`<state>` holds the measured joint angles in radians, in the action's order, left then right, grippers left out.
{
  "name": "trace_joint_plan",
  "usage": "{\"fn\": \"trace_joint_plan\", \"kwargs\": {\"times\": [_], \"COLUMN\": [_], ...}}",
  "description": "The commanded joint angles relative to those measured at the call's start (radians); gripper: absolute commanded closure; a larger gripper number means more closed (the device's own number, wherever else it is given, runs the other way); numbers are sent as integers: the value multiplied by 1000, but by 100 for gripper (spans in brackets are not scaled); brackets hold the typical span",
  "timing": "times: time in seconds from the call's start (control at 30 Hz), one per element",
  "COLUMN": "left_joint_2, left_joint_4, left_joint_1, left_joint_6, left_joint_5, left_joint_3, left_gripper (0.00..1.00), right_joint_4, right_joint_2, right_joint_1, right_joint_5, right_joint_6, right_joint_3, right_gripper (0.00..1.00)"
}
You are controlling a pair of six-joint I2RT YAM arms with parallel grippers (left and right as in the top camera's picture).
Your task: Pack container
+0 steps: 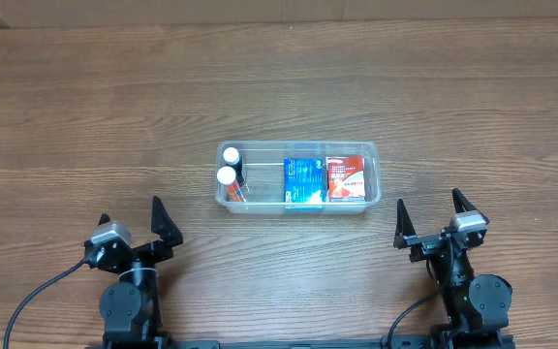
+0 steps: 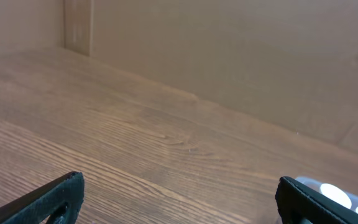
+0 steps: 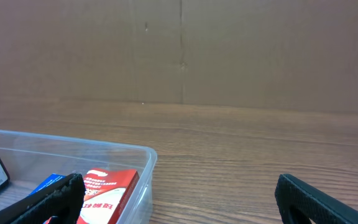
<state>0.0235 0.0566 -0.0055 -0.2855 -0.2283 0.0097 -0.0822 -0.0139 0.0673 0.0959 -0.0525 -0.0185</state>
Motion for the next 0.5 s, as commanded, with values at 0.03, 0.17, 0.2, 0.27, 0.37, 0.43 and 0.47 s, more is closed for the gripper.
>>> {"fn": "trace_joint_plan", "kwargs": {"times": [0.03, 0.17, 0.2, 0.27, 0.37, 0.43, 0.47], "left_joint_2": [-14, -14, -14, -13, -13, -13, -13], "left_joint_4": [7, 15, 15, 15, 15, 15, 15], "left_joint_1": [7, 7, 7, 7, 7, 7, 7], "left_joint_6": [232, 291, 290, 290, 290, 290, 290], "left_joint_5": [134, 190, 189, 189, 189, 189, 189], "left_joint_3": [-5, -5, -5, -5, -5, -5, -5], "left_gripper": [0, 0, 0, 0, 0, 0, 0], "right_joint_4": [6, 6, 6, 6, 6, 6, 6], "right_joint_2": [11, 11, 11, 11, 11, 11, 11], "right_joint_1": [5, 5, 5, 5, 5, 5, 5], "right_joint_5": [-12, -12, -12, -12, -12, -12, -12], "right_joint_6": [-1, -1, -1, -1, -1, -1, -1], "right_joint_3": [11, 11, 11, 11, 11, 11, 11], "right_gripper": [0, 0, 0, 0, 0, 0, 0]}}
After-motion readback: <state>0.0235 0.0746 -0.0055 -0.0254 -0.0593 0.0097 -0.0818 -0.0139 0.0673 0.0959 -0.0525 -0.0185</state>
